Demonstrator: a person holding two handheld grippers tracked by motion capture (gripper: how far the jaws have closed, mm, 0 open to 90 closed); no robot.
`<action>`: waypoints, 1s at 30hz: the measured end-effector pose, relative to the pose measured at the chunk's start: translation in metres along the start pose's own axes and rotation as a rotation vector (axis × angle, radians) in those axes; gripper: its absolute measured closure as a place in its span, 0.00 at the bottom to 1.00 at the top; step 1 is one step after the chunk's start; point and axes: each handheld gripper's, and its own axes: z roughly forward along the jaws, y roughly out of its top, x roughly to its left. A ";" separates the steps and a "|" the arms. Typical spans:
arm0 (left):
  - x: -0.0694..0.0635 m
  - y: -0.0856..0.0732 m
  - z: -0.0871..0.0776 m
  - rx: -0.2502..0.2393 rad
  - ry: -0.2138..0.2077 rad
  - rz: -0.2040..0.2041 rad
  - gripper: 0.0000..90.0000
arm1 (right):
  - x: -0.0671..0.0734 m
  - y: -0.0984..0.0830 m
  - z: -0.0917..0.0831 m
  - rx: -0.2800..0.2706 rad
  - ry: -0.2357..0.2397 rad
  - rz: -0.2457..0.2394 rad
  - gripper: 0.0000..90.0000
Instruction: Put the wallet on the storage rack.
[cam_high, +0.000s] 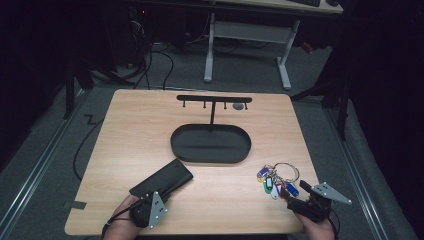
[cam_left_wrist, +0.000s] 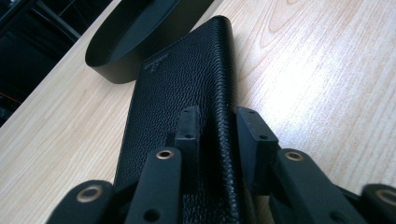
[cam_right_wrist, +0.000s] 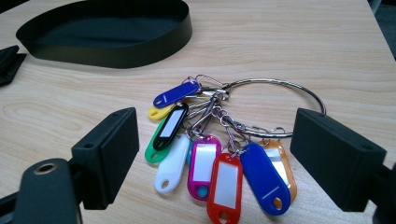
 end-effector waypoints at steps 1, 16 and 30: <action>0.000 0.000 0.000 0.000 0.002 0.000 0.81 | 0.000 0.000 0.000 -0.001 0.000 0.001 0.17; 0.003 0.000 -0.005 -0.023 0.030 0.000 0.86 | -0.002 0.000 -0.001 -0.004 -0.001 0.001 0.17; 0.009 -0.001 -0.007 -0.038 0.022 -0.035 0.86 | -0.002 0.000 0.001 0.003 0.000 0.000 0.17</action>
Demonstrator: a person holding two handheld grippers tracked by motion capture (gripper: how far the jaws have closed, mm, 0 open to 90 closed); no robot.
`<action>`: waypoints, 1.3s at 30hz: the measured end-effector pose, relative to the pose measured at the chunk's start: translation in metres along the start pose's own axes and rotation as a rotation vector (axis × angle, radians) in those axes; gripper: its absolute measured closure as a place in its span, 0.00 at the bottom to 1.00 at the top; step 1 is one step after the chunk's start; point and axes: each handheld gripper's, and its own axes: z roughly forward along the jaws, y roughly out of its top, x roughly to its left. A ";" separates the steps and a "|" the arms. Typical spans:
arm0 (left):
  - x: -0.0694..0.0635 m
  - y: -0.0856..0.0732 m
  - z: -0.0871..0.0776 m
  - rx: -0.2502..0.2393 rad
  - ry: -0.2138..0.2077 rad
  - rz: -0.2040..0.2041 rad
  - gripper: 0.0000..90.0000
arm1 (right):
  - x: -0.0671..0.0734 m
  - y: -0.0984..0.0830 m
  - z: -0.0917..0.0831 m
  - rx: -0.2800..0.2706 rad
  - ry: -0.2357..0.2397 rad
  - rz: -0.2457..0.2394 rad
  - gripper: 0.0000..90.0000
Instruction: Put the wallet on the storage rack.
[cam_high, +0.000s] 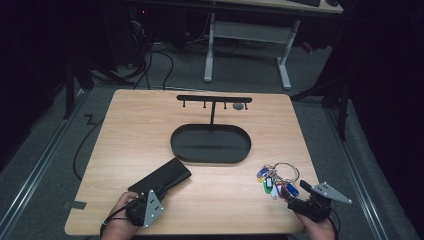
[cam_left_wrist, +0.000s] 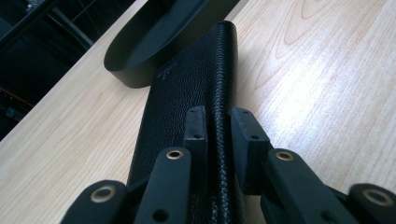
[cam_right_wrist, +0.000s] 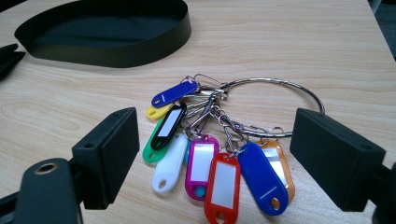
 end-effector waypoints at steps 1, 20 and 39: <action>0.001 0.000 0.000 0.002 -0.003 -0.001 0.86 | 0.000 0.000 0.000 0.000 0.000 -0.002 0.17; 0.019 0.000 -0.018 -0.081 -0.028 -0.164 0.89 | 0.000 0.000 0.000 0.000 -0.001 -0.008 0.17; 0.042 -0.006 -0.034 -0.186 -0.090 -0.363 0.90 | 0.001 -0.001 0.002 0.010 0.000 -0.001 0.17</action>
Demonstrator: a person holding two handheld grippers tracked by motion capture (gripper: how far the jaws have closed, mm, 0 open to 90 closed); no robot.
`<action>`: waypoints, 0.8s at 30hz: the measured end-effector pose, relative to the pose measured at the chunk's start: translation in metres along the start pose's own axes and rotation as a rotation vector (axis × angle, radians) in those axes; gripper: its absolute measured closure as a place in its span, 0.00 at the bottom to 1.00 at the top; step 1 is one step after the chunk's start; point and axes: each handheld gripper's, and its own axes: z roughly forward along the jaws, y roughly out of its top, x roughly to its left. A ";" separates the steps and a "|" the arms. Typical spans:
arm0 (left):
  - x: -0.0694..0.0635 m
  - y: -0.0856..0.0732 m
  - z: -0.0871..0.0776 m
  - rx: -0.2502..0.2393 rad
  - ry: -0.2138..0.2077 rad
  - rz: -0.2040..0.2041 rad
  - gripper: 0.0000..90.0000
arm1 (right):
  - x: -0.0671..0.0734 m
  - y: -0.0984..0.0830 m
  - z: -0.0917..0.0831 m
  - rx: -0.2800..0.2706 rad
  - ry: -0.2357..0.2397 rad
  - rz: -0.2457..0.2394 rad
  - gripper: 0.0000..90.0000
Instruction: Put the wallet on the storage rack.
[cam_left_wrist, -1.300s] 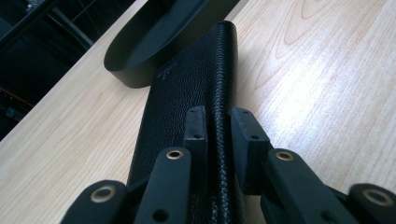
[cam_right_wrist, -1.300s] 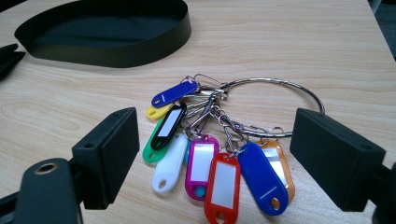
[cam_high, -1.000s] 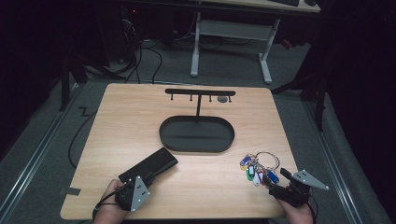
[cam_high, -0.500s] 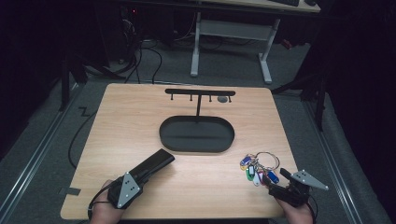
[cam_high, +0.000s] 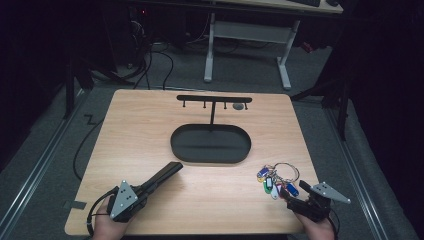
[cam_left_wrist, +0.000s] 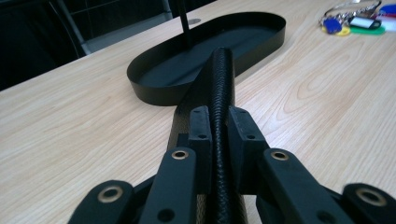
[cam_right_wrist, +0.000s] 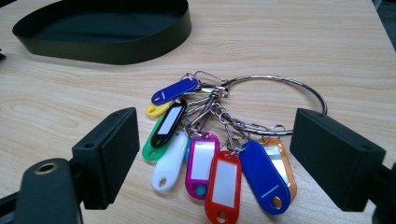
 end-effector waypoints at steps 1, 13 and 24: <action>0.000 0.000 0.000 -0.002 -0.005 -0.007 0.90 | 0.000 0.000 0.000 0.001 0.001 -0.003 0.17; -0.001 0.004 -0.004 -0.034 -0.073 -0.057 0.91 | 0.000 -0.001 0.001 0.003 0.000 0.000 0.17; -0.005 0.008 -0.004 -0.071 -0.148 -0.140 0.91 | -0.001 -0.001 0.001 0.005 0.001 0.003 0.17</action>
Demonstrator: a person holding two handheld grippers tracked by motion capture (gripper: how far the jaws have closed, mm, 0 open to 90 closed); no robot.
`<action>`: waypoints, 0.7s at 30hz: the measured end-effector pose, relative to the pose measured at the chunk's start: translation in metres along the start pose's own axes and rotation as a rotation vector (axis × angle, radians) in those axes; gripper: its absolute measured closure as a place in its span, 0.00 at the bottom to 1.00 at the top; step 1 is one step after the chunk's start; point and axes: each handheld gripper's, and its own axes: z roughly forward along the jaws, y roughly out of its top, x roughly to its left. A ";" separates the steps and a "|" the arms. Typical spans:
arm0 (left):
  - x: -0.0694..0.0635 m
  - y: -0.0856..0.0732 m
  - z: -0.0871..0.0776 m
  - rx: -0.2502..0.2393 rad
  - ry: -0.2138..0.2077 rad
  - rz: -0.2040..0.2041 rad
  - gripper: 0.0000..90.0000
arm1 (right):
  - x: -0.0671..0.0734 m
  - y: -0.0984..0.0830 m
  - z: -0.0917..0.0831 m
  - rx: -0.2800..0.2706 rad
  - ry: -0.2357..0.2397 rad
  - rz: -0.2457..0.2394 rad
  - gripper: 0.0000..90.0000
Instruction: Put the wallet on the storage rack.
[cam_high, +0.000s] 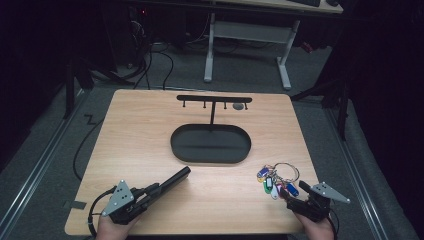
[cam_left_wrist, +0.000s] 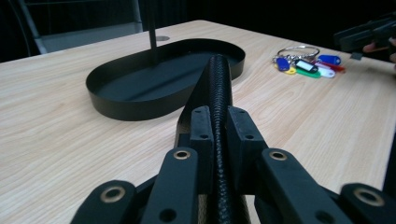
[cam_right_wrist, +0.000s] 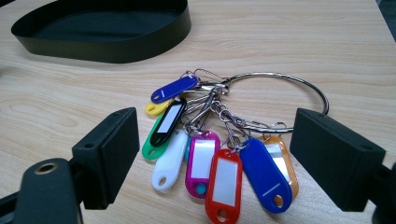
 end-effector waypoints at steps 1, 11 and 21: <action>0.000 0.000 0.000 0.001 -0.003 -0.001 0.91 | 0.000 0.000 0.000 0.001 0.000 0.001 0.17; 0.004 -0.002 0.002 -0.009 0.022 -0.017 0.90 | 0.000 0.000 0.000 0.004 0.001 0.003 0.17; 0.019 -0.006 0.001 -0.035 0.061 -0.059 0.88 | 0.001 -0.001 0.001 0.005 0.003 0.005 0.17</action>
